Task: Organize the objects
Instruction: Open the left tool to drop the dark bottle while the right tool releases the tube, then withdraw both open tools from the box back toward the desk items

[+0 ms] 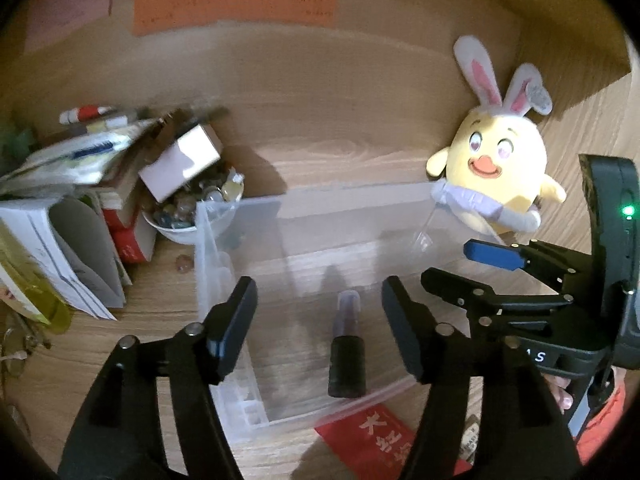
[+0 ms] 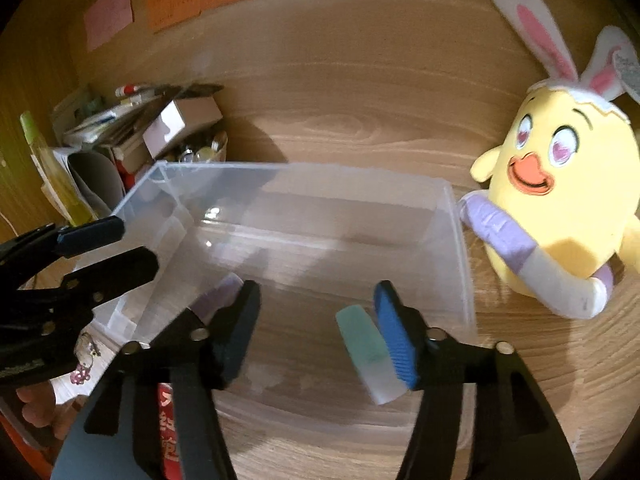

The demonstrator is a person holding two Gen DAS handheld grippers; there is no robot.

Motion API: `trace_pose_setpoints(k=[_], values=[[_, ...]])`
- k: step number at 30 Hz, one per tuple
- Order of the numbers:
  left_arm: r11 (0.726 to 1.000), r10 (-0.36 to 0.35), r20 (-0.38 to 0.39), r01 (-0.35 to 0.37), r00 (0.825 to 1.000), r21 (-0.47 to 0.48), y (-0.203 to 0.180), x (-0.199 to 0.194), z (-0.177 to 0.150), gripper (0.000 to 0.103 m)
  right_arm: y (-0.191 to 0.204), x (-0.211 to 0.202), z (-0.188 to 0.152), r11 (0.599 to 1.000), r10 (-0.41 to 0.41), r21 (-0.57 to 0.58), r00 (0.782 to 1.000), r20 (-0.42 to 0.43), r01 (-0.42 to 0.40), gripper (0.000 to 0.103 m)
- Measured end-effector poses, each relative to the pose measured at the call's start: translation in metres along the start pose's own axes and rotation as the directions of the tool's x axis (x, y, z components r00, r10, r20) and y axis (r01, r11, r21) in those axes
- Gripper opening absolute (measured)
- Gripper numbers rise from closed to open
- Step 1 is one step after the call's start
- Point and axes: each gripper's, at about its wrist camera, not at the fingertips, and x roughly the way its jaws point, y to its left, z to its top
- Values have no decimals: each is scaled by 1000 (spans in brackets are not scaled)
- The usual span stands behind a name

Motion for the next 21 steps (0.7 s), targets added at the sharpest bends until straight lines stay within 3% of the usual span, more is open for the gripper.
trace_pose_setpoints(k=[4, 10, 12, 21], values=[[1000, 0, 57, 1, 998, -14, 5, -23, 3, 81, 0, -12, 3, 1000, 1, 5, 1000, 22, -1, 66], [1000, 4, 92, -4, 996, 1, 7, -52, -1, 92, 9, -36, 2, 1000, -7, -28, 998, 68, 9, 75], [1000, 4, 89, -5, 996, 6, 7, -59, -5, 93, 12, -47, -1, 999, -1, -35, 996, 87, 4, 81], [999, 27, 83, -31, 996, 45, 8, -90, -30, 96, 19, -86, -18, 997, 42, -67, 990, 136, -33, 81]])
